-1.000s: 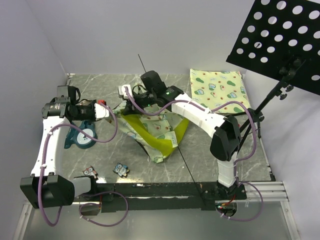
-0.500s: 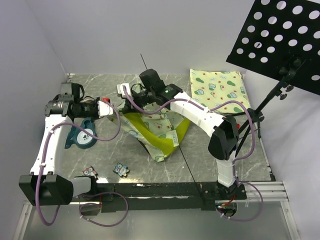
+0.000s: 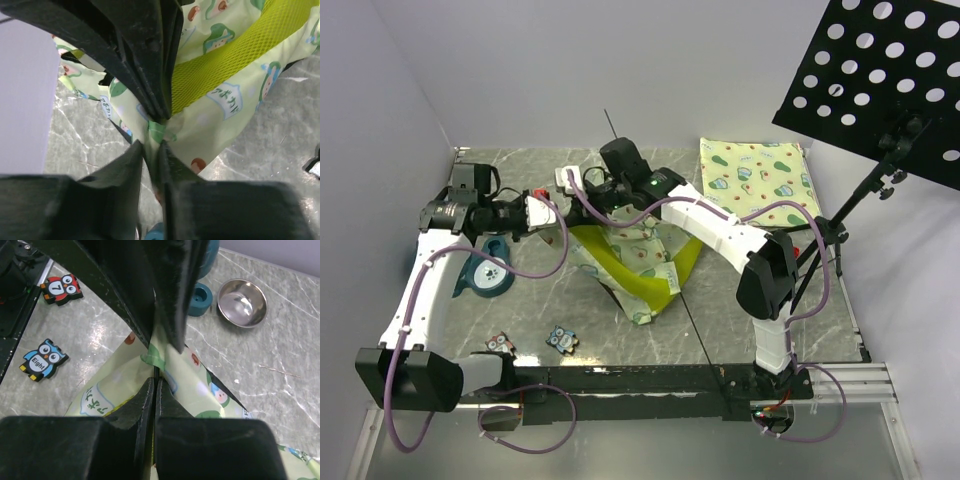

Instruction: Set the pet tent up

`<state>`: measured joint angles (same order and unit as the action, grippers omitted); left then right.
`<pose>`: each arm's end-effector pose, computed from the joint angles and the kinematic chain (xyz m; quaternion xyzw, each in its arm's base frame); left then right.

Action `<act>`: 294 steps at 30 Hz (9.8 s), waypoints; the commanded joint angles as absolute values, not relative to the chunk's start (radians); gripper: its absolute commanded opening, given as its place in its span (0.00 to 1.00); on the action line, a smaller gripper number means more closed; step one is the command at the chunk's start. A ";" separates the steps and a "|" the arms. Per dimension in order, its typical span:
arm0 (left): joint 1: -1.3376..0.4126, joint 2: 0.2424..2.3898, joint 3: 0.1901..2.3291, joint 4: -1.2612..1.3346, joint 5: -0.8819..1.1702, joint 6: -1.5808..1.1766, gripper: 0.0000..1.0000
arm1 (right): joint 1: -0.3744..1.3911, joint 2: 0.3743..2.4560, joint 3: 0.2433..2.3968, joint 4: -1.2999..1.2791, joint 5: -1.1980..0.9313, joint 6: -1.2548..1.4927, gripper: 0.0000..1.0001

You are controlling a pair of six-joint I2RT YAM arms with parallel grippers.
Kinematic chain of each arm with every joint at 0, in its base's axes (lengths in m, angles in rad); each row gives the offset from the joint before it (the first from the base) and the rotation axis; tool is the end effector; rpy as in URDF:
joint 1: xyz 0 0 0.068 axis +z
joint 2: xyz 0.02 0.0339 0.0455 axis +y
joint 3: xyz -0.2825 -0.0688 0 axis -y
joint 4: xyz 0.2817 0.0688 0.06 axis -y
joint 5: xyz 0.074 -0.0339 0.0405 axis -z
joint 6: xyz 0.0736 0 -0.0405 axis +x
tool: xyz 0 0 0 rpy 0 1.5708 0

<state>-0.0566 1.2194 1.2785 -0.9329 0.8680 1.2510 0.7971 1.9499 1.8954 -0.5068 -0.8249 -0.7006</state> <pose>0.2748 -0.0718 0.3621 0.6326 0.5896 -0.1526 0.4784 0.3205 0.4055 0.3545 -0.6879 0.4554 0.3718 0.4256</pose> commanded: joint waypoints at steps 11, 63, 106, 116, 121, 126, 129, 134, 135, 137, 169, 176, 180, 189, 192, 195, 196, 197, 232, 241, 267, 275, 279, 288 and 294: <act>-0.052 1.198 1.262 -0.822 0.899 1.085 0.01 | 0.693 1.873 1.789 -0.522 -0.885 -0.742 0.31; -0.054 1.124 1.267 -0.811 0.956 1.081 0.53 | 0.684 1.927 1.841 -0.483 -0.968 -0.667 0.00; -0.301 1.244 1.322 -0.753 0.600 1.092 0.01 | 0.703 1.988 1.916 -0.483 -0.953 -0.604 0.00; -0.344 1.167 1.201 -0.729 0.652 1.186 0.01 | 0.704 2.002 1.930 -0.454 -0.968 -0.555 0.00; -0.345 1.178 1.180 -0.706 0.592 1.178 0.07 | 0.704 1.976 1.893 -0.436 -0.977 -0.555 0.00; -0.344 1.201 1.152 -0.663 0.532 1.180 0.22 | 0.704 1.973 1.893 -0.437 -0.983 -0.551 0.00; -0.345 1.219 1.160 -0.660 0.544 1.175 0.26 | 0.704 1.976 1.901 -0.436 -0.988 -0.543 0.00; -0.353 1.235 1.151 -0.623 0.497 1.167 0.26 | 0.704 1.976 1.904 -0.445 -0.991 -0.555 0.00; -0.356 1.233 1.149 -0.615 0.489 1.163 0.25 | 0.704 1.976 1.902 -0.446 -0.989 -0.558 0.00; -0.353 1.223 1.160 -0.623 0.506 1.151 0.25 | 0.704 1.977 1.902 -0.452 -0.980 -0.561 0.00; -0.130 1.293 1.376 -0.904 0.776 1.265 0.45 | 0.692 1.956 1.891 -0.422 -1.025 -0.532 0.00; -0.181 1.308 1.348 -0.900 0.684 1.284 0.05 | 0.689 1.959 1.890 -0.426 -1.025 -0.537 0.00; -0.160 1.302 1.336 -0.890 0.624 1.255 0.01 | 0.654 1.960 1.872 -0.443 -1.016 -0.541 0.00; -0.058 1.304 1.341 -0.917 0.667 1.266 0.01 | 0.565 1.937 1.781 -0.590 -0.965 -0.733 0.17; -0.054 1.298 1.333 -0.902 0.673 1.256 0.01 | 0.552 1.928 1.755 -0.609 -0.950 -0.765 0.27; -0.054 1.302 1.331 -0.902 0.673 1.256 0.01 | 0.549 1.919 1.740 -0.604 -0.939 -0.770 0.25; -0.052 1.302 1.331 -0.900 0.670 1.258 0.01 | 0.549 1.919 1.738 -0.603 -0.940 -0.767 0.18; -0.051 1.304 1.330 -0.897 0.672 1.256 0.01 | 0.549 1.919 1.740 -0.600 -0.942 -0.759 0.09; -0.003 1.336 1.247 -0.862 0.678 1.296 0.01 | 0.307 1.876 1.523 -0.635 -0.710 -0.865 0.74; -0.003 1.367 1.232 -0.815 0.669 1.278 0.01 | 0.319 2.005 1.591 -0.629 -0.721 -0.954 0.33; -0.087 1.590 1.466 -0.827 0.675 1.265 0.38 | 0.328 1.999 1.595 -0.655 -0.758 -1.081 0.00; -0.161 1.712 1.534 -0.828 0.595 1.316 0.36 | 0.330 2.011 1.618 -0.670 -0.758 -1.080 0.00; -0.166 1.756 1.554 -0.833 0.585 1.338 0.31 | 0.331 2.011 1.621 -0.667 -0.755 -1.077 0.00; -0.172 1.775 1.528 -0.805 0.531 1.347 0.08 | 0.331 2.019 1.637 -0.676 -0.756 -1.084 0.00; -0.080 1.767 1.551 -0.833 0.568 1.304 0.01 | 0.311 2.029 1.632 -0.709 -0.713 -1.121 0.01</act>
